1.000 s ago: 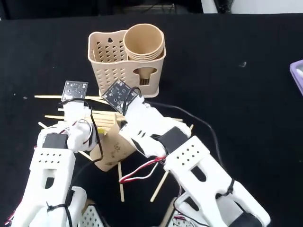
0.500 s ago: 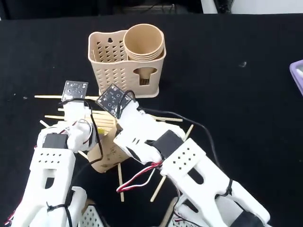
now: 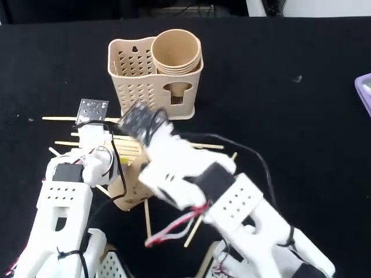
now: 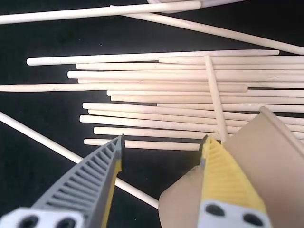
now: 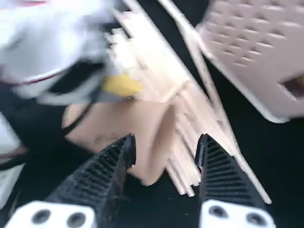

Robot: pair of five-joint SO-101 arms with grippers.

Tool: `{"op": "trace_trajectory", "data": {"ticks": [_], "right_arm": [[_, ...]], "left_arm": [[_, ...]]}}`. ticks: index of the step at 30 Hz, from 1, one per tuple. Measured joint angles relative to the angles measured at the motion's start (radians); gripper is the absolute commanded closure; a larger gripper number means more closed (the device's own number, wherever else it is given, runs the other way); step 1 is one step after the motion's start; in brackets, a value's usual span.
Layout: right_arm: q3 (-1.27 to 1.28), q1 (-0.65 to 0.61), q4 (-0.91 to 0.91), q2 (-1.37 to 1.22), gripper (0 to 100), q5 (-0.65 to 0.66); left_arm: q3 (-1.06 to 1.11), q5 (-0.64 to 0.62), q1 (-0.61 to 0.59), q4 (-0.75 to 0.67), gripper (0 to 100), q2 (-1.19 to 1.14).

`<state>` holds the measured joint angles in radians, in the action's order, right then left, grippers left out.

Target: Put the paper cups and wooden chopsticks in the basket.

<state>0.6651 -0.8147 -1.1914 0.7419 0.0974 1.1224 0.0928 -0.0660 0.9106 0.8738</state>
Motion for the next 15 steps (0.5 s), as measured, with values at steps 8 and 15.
{"op": "trace_trajectory", "data": {"ticks": [8, 15], "right_arm": [[0.018, -0.063, -0.034, 0.008, 78.3, -0.077], [0.023, -0.034, -0.034, -0.008, 78.6, -0.080]], "left_arm": [[0.000, 0.000, 0.000, 0.000, 73, 0.000], [0.000, 0.000, 0.000, 0.000, 73, 0.000]]}}
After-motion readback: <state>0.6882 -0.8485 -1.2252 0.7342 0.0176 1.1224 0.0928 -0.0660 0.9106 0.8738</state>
